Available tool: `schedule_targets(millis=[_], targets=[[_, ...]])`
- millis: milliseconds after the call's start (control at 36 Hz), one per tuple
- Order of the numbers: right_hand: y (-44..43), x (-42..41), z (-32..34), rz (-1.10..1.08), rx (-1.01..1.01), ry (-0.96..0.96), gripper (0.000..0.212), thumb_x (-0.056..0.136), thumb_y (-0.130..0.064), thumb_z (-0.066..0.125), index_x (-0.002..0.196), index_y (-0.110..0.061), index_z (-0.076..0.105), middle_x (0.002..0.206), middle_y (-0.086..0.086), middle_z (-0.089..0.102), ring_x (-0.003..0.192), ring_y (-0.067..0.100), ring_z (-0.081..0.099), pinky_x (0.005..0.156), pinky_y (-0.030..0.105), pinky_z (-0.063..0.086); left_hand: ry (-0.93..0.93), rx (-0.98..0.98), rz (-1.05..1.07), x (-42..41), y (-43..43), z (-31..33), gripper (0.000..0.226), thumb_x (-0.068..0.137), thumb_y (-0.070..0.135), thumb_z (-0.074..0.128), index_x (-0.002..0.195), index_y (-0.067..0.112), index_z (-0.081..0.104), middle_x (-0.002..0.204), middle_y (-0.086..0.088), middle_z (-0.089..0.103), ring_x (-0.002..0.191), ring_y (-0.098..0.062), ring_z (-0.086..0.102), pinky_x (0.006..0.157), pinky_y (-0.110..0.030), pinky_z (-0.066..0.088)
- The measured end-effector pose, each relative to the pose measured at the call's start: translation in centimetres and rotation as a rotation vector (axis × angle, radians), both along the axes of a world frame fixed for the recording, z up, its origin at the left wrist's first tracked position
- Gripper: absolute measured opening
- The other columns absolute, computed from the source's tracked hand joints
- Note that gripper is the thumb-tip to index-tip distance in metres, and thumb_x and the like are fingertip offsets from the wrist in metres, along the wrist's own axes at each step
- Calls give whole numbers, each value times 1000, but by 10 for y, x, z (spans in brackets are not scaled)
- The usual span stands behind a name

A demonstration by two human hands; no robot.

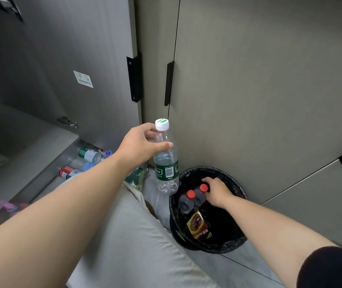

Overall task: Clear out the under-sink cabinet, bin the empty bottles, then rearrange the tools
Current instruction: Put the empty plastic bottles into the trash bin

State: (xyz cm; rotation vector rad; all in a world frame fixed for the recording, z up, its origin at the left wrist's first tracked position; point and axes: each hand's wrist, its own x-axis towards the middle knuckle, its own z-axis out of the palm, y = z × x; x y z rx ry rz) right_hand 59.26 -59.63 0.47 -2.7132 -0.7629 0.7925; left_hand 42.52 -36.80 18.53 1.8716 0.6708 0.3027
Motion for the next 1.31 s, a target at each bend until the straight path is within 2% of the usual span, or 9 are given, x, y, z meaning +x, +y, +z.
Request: schedule_targets(millis=[139,250,389,528,722,833,1000,1167,1306], targets=[[15,5,33,-18,143,-133,29,92,-18,60,120,-22,65,119,7,55,109,28,61,96,31,48,-17,13,-79,0,-2,-2,44,73,36,90,112,38,71,105,5,71,100,-12,68,96,-35,56],[40,-4,104,-113,617,-63,20,98,-26,54,94,-27,73,82,-11,68,81,13,63,80,30,49,-15,68,-97,3,-6,-2,48,72,36,91,115,39,71,103,10,71,96,-5,68,94,-32,56],[58,-33,187,78,920,63,27,93,-47,60,105,-27,72,80,-17,62,74,2,54,73,17,46,-47,90,-133,5,-13,1,48,71,34,91,116,34,72,100,10,75,92,-5,70,81,-26,56],[64,-48,209,176,843,-49,21,84,-33,77,102,-25,69,71,-6,54,63,8,46,64,31,44,-96,84,-208,2,-19,7,43,72,33,91,112,29,74,101,12,76,99,-5,70,90,-21,55],[49,-49,221,249,734,-72,25,78,-36,83,94,-26,67,66,-8,55,55,4,43,57,21,39,-101,72,-331,-5,-29,13,43,71,32,92,111,29,75,102,11,77,99,-5,70,89,-17,53],[40,-47,223,220,705,-112,18,71,-25,78,83,-21,65,63,-8,55,55,4,43,57,22,38,-79,53,-377,-6,-35,14,45,73,33,90,114,25,74,106,8,76,99,-3,70,86,-10,52],[16,-31,213,236,402,-146,21,67,-39,70,78,-24,61,70,-9,61,64,11,53,60,30,44,-12,177,-269,-4,-33,5,34,80,40,84,106,21,75,100,8,73,93,-6,68,70,1,43],[-11,-16,169,255,42,-148,21,70,-40,69,83,-27,58,80,-4,67,74,20,68,72,36,58,91,289,-251,-1,-24,-7,13,88,32,77,96,23,75,91,9,71,85,-8,66,67,-6,41],[-27,-9,115,192,-136,-206,22,77,-37,70,87,-28,53,101,4,63,88,29,62,68,34,49,127,348,-258,1,-22,-10,9,93,24,70,99,20,75,95,5,71,91,-12,66,77,-17,48]])
